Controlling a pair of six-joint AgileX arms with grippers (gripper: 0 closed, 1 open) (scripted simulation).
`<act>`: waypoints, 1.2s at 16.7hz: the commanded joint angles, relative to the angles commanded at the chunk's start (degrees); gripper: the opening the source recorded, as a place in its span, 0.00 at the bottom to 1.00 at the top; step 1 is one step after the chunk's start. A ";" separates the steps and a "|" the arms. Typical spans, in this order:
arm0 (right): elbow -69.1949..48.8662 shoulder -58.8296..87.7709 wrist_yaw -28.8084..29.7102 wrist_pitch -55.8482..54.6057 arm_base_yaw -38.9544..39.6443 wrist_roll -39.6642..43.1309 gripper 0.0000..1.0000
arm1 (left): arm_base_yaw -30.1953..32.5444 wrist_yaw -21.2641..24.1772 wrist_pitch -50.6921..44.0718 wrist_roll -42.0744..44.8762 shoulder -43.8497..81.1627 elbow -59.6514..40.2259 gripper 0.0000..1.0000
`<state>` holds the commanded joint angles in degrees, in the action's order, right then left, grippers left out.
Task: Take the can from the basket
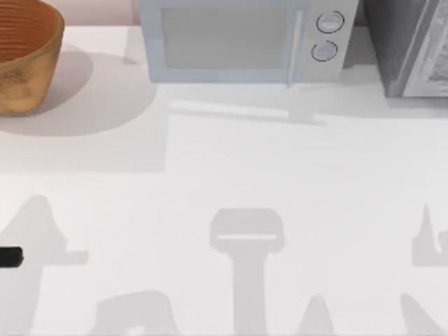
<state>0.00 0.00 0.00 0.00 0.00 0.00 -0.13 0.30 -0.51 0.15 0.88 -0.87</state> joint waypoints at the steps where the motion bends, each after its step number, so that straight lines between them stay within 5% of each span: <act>1: 0.00 0.00 0.00 0.00 0.00 0.00 1.00 | 0.10 -0.24 0.42 -0.12 -0.72 0.71 0.00; 11: 0.00 0.00 0.00 0.00 0.00 0.00 1.00 | 0.20 3.08 3.18 0.32 4.79 -1.43 0.00; 20: 0.00 0.00 0.00 0.00 0.00 0.00 1.00 | 1.75 26.89 23.15 2.70 43.43 -17.85 0.00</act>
<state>0.00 0.00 0.00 0.00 0.00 0.00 1.62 27.18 22.64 2.85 44.31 -18.72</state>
